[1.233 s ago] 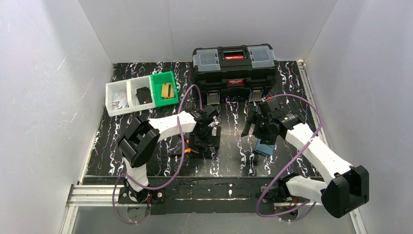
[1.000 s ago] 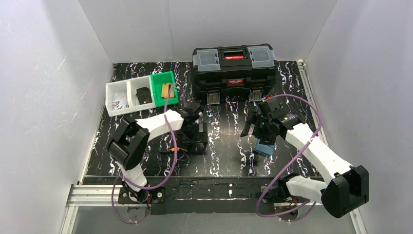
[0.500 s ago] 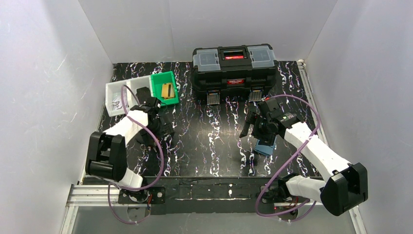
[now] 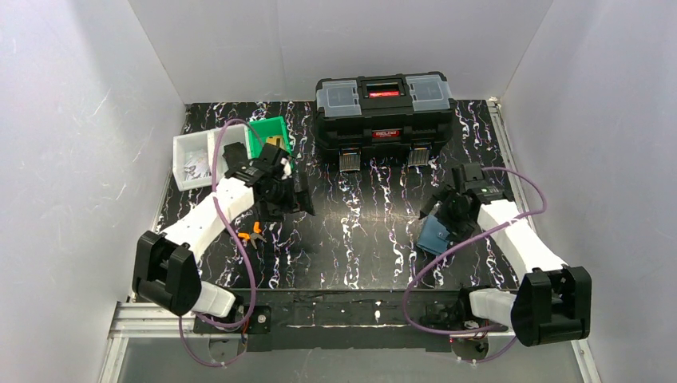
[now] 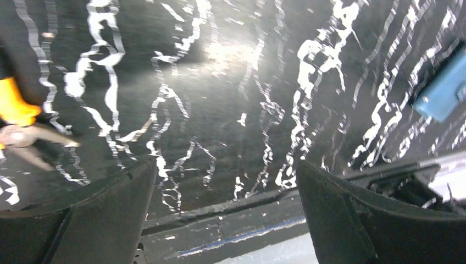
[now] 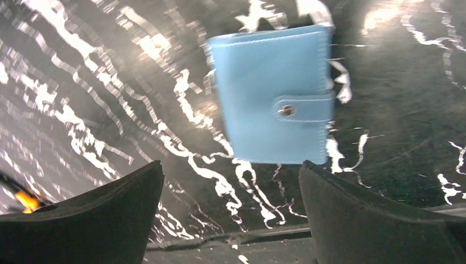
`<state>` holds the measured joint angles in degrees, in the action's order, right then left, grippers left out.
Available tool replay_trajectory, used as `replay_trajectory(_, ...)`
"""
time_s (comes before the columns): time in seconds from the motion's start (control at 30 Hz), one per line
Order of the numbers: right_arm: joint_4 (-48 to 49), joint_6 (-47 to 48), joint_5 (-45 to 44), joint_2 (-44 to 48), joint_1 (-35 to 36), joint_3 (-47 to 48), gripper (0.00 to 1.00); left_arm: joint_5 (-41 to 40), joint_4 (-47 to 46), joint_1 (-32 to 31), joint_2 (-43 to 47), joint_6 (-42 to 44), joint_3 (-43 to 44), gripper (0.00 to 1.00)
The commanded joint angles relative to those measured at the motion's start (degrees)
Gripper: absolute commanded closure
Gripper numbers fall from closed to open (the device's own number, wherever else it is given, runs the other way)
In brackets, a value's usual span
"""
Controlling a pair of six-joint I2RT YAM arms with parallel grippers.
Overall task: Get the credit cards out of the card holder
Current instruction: Move the card holder to the center of the board, then open the card holder at the center of the board.
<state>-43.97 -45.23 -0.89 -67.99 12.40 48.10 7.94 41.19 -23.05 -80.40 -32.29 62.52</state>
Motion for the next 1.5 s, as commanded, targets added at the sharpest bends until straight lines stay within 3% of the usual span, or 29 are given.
replay_trajectory(0.0,5.22,-3.39,2.29,-0.6,-7.1,-4.54,0.0,4.57,0.59,-4.7,-1.31,0.66,2.94,0.01)
replay_trajectory(0.13,10.04,-5.54,3.56,-1.75,-11.59,-8.78,0.0,5.92,0.21,-6.78,-2.32,1.17,4.23,0.01)
replay_trajectory(0.27,12.97,-5.18,3.99,-4.26,-11.88,-10.11,0.1,6.12,0.35,-6.89,-2.3,2.1,4.43,0.0)
replay_trajectory(0.43,16.03,-2.22,8.54,-10.09,-11.07,-9.58,0.32,5.7,0.6,-6.92,-2.42,2.0,4.37,0.0)
replay_trajectory(0.53,14.82,-0.62,6.91,-13.07,-5.24,-7.17,0.39,5.32,0.61,-6.92,-2.36,1.43,4.12,0.0)
replay_trajectory(0.77,10.36,1.12,4.47,-23.84,13.95,2.39,0.4,3.7,1.11,-6.92,-2.72,-0.12,2.87,0.0)
replay_trajectory(0.87,10.6,-0.91,6.71,-25.55,19.64,4.19,0.35,3.57,1.09,-6.92,-2.74,-0.77,2.11,0.0)
replay_trajectory(0.97,9.9,-2.61,6.77,-24.09,23.48,5.88,0.24,3.35,1.06,-6.97,-2.6,-1.1,1.33,0.0)
replay_trajectory(1.13,3.45,-1.39,0.24,-20.2,23.89,9.69,0.18,3.13,0.96,-6.93,-2.24,-1.62,0.53,0.0)
replay_trajectory(1.3,-2.8,1.32,-11.2,-18.41,26.47,14.08,0.25,1.87,1.45,-6.93,-1.98,-1.41,0.58,0.0)
replay_trajectory(1.47,-4.71,3.69,-13.46,-24.2,29.62,19.87,0.4,-1.0,2.04,-6.85,-1.18,-2.58,1.27,0.0)
